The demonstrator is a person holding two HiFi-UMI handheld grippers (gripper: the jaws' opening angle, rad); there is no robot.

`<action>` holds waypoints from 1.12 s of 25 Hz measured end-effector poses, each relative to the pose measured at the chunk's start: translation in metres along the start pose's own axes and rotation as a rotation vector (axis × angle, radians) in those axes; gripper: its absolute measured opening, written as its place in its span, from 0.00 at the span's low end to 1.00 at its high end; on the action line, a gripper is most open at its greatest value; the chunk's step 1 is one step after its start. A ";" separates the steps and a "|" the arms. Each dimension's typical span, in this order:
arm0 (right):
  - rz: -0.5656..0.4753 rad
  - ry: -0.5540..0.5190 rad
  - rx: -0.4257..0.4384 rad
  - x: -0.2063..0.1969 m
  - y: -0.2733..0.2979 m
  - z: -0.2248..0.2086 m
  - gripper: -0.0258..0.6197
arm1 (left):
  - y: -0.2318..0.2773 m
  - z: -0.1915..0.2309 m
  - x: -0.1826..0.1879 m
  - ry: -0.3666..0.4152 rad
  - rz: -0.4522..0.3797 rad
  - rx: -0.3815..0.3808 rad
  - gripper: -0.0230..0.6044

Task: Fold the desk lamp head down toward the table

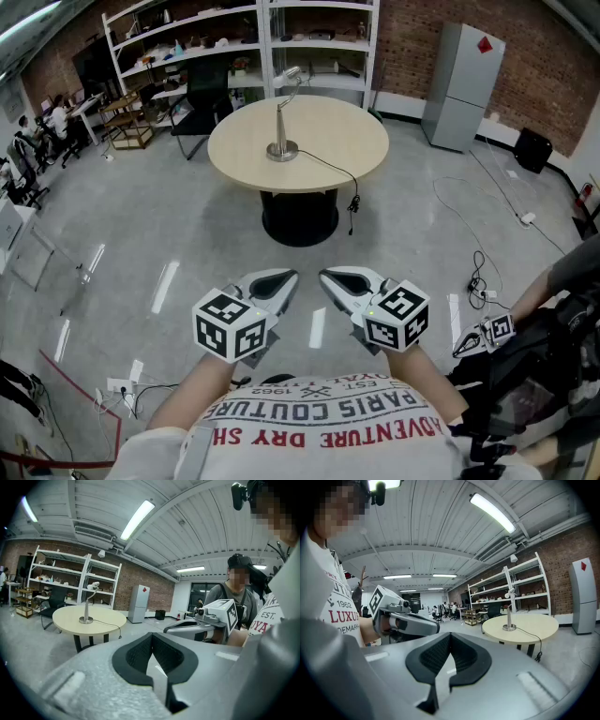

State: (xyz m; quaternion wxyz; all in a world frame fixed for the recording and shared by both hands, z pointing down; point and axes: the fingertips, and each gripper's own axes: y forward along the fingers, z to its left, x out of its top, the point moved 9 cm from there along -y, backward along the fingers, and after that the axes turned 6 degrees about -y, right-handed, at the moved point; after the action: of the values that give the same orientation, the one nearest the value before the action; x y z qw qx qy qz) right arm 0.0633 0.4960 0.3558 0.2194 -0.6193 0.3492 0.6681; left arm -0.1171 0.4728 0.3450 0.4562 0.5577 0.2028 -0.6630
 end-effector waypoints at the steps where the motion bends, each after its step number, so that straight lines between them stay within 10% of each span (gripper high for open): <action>1: -0.002 0.002 0.000 0.001 -0.001 -0.001 0.05 | 0.001 -0.001 0.000 -0.001 0.003 0.005 0.04; 28: -0.022 0.082 0.023 -0.007 -0.012 -0.008 0.05 | 0.006 -0.012 -0.002 0.007 0.047 0.000 0.04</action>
State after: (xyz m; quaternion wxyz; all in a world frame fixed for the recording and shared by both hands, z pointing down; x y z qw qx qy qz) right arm 0.0787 0.4990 0.3599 0.2195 -0.6473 0.3587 0.6357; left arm -0.1053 0.4799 0.3452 0.4708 0.5646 0.1913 -0.6504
